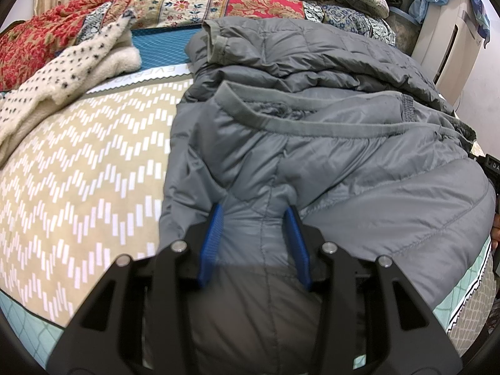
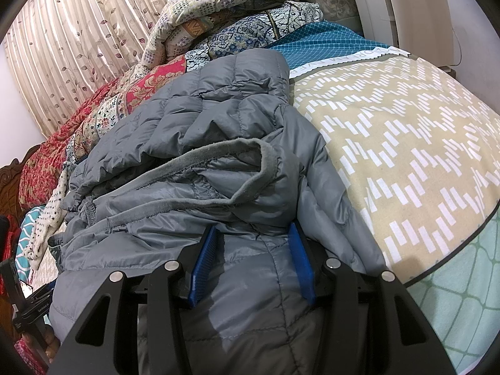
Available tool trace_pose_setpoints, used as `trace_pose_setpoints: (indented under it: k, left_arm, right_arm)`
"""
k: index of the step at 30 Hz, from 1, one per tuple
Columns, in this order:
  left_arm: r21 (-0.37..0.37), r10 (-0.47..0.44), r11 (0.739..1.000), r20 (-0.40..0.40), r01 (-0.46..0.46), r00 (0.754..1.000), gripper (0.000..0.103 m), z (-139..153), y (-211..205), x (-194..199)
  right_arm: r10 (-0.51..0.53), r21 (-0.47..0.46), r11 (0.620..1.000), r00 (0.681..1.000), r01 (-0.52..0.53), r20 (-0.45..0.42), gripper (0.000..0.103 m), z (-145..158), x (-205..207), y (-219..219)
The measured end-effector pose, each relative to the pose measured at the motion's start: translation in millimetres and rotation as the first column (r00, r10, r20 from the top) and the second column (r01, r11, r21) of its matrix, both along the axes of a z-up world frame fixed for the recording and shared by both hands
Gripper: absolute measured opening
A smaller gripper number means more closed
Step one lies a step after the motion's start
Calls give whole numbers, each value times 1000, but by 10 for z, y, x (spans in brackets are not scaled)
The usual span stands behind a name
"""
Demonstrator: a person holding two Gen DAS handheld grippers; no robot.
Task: Fold large clothes
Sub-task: 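Press both open grippers down on the folded grey jacket to flatten it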
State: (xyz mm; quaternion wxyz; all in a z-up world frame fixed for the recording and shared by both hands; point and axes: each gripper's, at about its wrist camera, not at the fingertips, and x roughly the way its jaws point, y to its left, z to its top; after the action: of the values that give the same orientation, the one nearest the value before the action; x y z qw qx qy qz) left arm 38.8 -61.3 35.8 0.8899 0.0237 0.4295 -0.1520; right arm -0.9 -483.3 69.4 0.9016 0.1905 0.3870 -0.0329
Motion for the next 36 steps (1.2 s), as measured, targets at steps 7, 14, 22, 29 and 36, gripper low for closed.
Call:
trace_pose_setpoints:
  k: [7,14,22,29,36]
  left_arm:
    - [-1,0,1000,1,0,1000,41,-2,-3,3]
    - [-14,-3,1000,-1,3,1000,41,-16,-51,3]
    - [-25,-2,1000,-3,1,1000,41,-25,-117,22]
    - [-19,4,1000,1,-4,1000,41,-18,-221,66]
    - [-28,2,1000,0,-2,1000,41,-16,-217,68]
  right_arm:
    - [0,1,1000,1000,0,0,9,3,-7,-11]
    - [0,1,1000,1000,0,-1,9,5,-12,-15]
    - [-1,-9,1000,1000,1,-3,9,6,-17,-2]
    - [-45,3,999,999,45,-7,8,127,-69,29]
    - [-173,11,985,980,173,101,2,462,-466,92]
